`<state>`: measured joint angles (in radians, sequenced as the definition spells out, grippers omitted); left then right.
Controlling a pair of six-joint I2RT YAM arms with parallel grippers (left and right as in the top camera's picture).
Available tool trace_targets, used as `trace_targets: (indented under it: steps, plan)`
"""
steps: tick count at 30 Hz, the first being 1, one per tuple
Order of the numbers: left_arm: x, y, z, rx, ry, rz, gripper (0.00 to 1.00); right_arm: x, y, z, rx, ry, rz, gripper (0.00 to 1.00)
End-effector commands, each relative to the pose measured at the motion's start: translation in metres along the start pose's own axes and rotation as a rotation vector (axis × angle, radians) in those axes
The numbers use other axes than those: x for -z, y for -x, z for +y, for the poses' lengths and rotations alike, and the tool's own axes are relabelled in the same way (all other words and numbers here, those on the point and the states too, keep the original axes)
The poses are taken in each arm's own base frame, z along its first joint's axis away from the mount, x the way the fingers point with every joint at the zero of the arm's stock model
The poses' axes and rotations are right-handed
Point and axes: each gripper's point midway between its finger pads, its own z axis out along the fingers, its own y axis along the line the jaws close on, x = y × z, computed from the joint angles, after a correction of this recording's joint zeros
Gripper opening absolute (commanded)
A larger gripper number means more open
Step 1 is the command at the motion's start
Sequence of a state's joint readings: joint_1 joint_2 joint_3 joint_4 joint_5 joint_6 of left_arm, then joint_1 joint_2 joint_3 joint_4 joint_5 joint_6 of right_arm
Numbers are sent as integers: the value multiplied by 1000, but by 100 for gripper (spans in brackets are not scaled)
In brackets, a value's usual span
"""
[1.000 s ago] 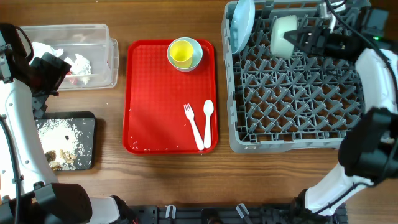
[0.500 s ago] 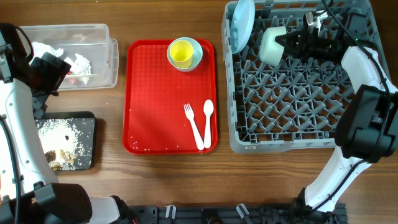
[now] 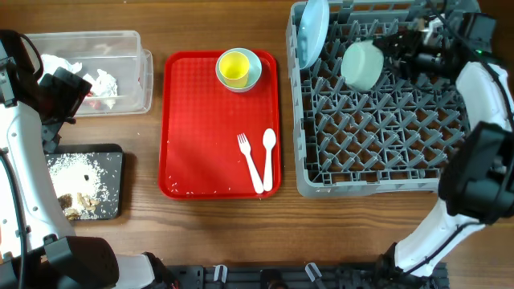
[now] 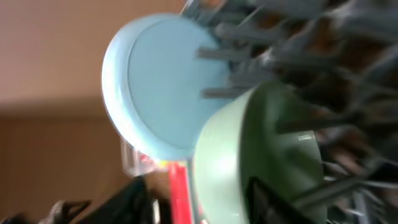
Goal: Sort waste into correct bins and load items into the dishwasher rack
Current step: 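Set the bowl upside down in the rack and open the right gripper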
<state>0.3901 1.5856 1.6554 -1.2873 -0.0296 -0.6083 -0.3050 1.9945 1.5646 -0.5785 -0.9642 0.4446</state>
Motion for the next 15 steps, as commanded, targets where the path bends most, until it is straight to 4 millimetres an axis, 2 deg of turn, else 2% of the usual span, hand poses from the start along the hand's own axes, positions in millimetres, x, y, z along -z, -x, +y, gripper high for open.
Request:
trace_targets:
  steps: [1,4,5,7,9,12,15]
  plan:
    - [0,3,3,8,12,-11,100,43,20,4,67,-257,-196,69]
    - [0,3,3,8,12,-11,100,64,15,8,93,-371,-244,68]
    - [0,3,3,8,12,-11,100,63,11,11,115,-389,-235,66]
    - [0,3,3,8,12,-11,100,50,-1,19,180,-394,-187,61]
    - [0,3,3,8,12,-11,100,25,-17,23,243,-404,-120,36]
    - [0,3,3,8,12,-11,100,0,-27,11,282,-541,-101,15]
    - [0,3,3,8,12,-11,100,-19,-33,-7,285,-656,-91,5]
